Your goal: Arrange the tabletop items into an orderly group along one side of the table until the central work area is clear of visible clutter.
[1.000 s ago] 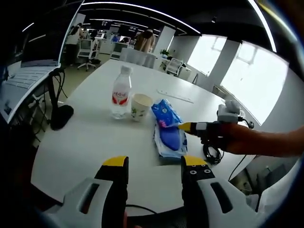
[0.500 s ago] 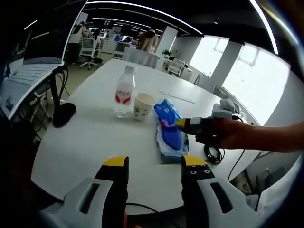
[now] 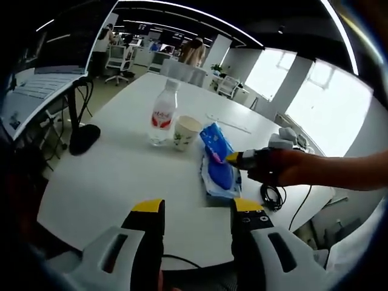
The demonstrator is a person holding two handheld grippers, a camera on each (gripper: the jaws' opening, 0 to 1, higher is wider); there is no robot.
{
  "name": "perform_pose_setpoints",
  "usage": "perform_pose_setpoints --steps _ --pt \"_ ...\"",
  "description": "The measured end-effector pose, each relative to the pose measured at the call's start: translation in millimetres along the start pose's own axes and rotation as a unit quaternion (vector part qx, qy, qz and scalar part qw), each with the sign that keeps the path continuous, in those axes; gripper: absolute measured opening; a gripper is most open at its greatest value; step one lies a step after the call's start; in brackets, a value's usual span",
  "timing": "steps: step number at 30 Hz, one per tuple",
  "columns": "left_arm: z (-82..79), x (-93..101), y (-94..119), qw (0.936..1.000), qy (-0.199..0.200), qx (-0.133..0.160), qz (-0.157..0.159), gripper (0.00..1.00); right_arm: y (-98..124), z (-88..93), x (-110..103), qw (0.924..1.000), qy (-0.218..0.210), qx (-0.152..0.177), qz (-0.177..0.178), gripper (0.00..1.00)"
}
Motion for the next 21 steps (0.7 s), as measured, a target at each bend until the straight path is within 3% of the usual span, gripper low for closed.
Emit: perform_pose_setpoints --steps 9,21 --pt "4.9 2.8 -2 1.0 0.002 -0.002 0.003 0.42 20 -3.2 17 0.999 0.043 -0.006 -0.013 0.0" --pt "19.1 5.9 -3 0.9999 0.003 -0.016 0.006 0.41 51 10.6 26 0.9905 0.118 -0.039 -0.058 0.0"
Point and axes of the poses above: the point that each gripper's makers call its tool centre point, and the gripper's own axes: y roughly backward along the fingers, x roughly to its right, z roughly out of its underside, the point moved 3 cm from there along y, roughly backward along the fingers, and after that the axes turned 14 degrees about x, right-handed, at the moved point
